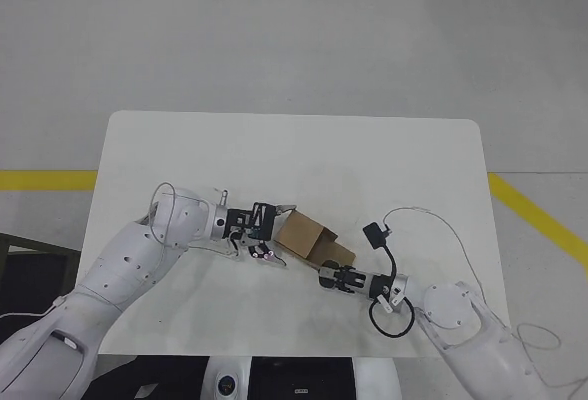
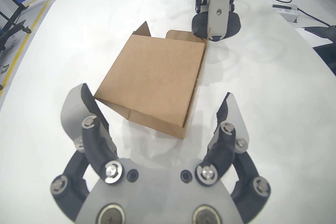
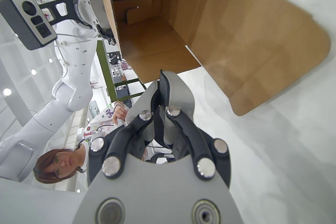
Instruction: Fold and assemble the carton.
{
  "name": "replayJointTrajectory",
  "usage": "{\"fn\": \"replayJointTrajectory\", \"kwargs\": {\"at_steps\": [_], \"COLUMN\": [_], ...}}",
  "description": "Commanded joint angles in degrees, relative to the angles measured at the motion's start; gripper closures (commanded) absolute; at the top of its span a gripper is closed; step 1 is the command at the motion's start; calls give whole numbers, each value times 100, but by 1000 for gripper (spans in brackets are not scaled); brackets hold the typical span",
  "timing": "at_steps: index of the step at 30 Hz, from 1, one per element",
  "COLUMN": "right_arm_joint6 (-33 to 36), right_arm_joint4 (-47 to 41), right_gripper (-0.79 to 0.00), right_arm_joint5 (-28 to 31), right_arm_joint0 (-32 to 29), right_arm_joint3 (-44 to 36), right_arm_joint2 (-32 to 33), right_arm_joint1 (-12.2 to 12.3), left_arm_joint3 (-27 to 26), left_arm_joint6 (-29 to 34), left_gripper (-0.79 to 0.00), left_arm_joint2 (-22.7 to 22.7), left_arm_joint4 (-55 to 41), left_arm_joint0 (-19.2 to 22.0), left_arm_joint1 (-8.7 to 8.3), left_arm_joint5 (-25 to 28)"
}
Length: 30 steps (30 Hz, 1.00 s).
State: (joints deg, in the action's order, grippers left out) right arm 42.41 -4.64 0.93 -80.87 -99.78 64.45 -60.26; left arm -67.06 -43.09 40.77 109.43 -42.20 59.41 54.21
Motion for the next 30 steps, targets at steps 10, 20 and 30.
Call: {"fn": "replayJointTrajectory", "kwargs": {"at_steps": [10, 20, 30], "right_arm_joint6": [-132, 510, 993], "right_arm_joint4": [-253, -22, -66], "right_gripper": [0, 0, 0], "right_arm_joint5": [49, -33, -407], "right_arm_joint0": [469, 289, -346], "right_arm_joint3": [434, 73, -510], "right_arm_joint2": [-252, 161, 350], "right_arm_joint1": [-113, 18, 132], "left_arm_joint3": [138, 237, 206], "left_arm_joint6": [-27, 169, 203], "left_gripper": [-785, -785, -785], "left_arm_joint2": [-254, -184, -97], "left_arm_joint4": [-82, -229, -318], "left_arm_joint0": [102, 85, 74], "left_arm_joint1": [94, 78, 37], "left_arm_joint5": [36, -57, -75]}}
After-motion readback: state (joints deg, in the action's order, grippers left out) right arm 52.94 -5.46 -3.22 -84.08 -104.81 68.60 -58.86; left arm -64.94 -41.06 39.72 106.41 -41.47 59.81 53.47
